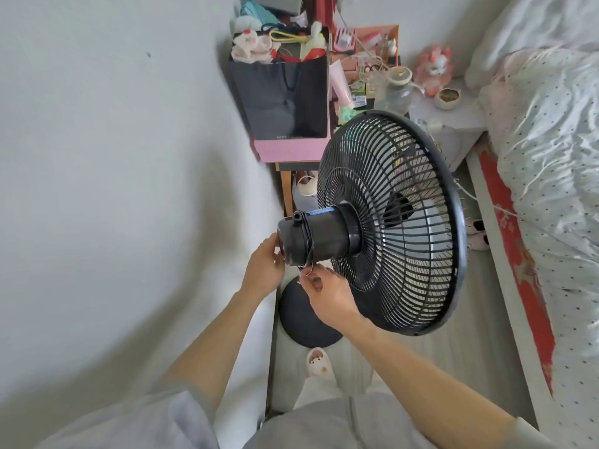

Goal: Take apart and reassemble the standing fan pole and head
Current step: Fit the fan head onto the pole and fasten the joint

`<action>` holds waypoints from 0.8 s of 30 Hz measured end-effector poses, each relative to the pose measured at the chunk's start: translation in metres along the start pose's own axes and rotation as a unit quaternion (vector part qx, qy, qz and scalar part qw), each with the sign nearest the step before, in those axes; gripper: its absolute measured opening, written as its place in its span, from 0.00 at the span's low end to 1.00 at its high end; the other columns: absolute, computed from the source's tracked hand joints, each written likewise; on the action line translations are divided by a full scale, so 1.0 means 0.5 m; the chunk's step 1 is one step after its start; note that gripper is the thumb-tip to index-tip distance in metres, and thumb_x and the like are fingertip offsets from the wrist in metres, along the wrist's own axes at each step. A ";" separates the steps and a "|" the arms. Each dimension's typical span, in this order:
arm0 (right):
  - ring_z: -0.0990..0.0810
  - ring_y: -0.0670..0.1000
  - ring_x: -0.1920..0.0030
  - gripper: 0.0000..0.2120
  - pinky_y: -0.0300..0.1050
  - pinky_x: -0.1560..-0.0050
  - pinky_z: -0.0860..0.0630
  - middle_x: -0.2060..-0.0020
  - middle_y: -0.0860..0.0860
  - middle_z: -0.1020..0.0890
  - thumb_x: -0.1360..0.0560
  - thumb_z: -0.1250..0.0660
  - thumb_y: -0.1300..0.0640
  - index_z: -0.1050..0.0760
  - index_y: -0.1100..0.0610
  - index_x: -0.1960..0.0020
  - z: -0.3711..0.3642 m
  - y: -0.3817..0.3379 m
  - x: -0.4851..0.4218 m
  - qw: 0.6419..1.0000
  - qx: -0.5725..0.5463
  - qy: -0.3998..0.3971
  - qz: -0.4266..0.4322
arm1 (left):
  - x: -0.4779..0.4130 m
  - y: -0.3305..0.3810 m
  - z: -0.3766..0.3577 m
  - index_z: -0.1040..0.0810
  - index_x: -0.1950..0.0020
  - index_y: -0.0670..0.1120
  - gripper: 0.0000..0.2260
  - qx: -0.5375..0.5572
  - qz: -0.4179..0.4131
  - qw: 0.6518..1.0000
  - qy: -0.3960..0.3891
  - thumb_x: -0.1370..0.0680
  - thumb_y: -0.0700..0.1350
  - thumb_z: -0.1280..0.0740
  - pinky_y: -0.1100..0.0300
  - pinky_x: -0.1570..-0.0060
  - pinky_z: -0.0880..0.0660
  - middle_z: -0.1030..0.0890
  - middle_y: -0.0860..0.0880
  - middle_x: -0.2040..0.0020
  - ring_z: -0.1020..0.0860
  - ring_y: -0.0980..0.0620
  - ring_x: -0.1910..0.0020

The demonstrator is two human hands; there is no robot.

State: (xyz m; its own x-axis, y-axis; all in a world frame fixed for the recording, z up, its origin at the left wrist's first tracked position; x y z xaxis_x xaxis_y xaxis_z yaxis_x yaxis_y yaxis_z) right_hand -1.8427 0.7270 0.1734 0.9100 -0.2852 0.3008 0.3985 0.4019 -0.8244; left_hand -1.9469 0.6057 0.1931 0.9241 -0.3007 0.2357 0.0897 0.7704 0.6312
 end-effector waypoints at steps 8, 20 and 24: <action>0.21 0.58 0.49 0.12 0.44 0.53 0.32 0.55 0.55 0.19 0.18 0.38 0.50 0.24 0.58 0.53 -0.047 0.006 0.002 0.998 0.010 0.015 -0.059 | 0.037 -0.057 0.021 0.28 0.43 0.56 0.09 0.047 -0.007 0.998 0.037 0.19 0.42 0.38 0.56 0.55 0.21 0.20 0.60 0.53 0.21 0.55 0.54; 0.16 0.58 0.57 0.11 0.50 0.53 0.20 0.62 0.55 0.15 0.27 0.32 0.52 0.20 0.59 0.60 -0.035 -0.015 -0.038 0.993 0.008 -0.013 -0.115 | 0.073 -0.047 -0.029 0.19 0.44 0.45 0.08 0.071 0.036 0.997 0.022 0.18 0.44 0.37 0.68 0.60 0.37 0.14 0.46 0.48 0.19 0.44 0.48; 0.22 0.47 0.60 0.03 0.37 0.56 0.32 0.66 0.43 0.19 0.27 0.31 0.57 0.19 0.54 0.58 -0.012 0.010 -0.018 0.995 0.037 -0.008 -0.090 | 0.068 -0.050 -0.036 0.18 0.46 0.50 0.07 0.132 0.091 0.987 -0.001 0.20 0.46 0.34 0.63 0.52 0.32 0.15 0.50 0.48 0.20 0.48 0.47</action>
State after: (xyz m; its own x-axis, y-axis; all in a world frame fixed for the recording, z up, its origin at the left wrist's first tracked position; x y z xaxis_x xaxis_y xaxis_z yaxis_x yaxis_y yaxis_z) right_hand -1.8496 0.7262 0.1637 0.8243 -0.3445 0.4492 0.5625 0.4094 -0.7183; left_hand -1.9113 0.5865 0.1722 0.9153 -0.1721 0.3642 -0.1777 0.6388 0.7486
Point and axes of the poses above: each hand's wrist, its own x-axis away from the middle knuckle, its own z-axis out of the back of the hand, y = z × x, the point moved 1 cm from there along -x, towards the middle knuckle
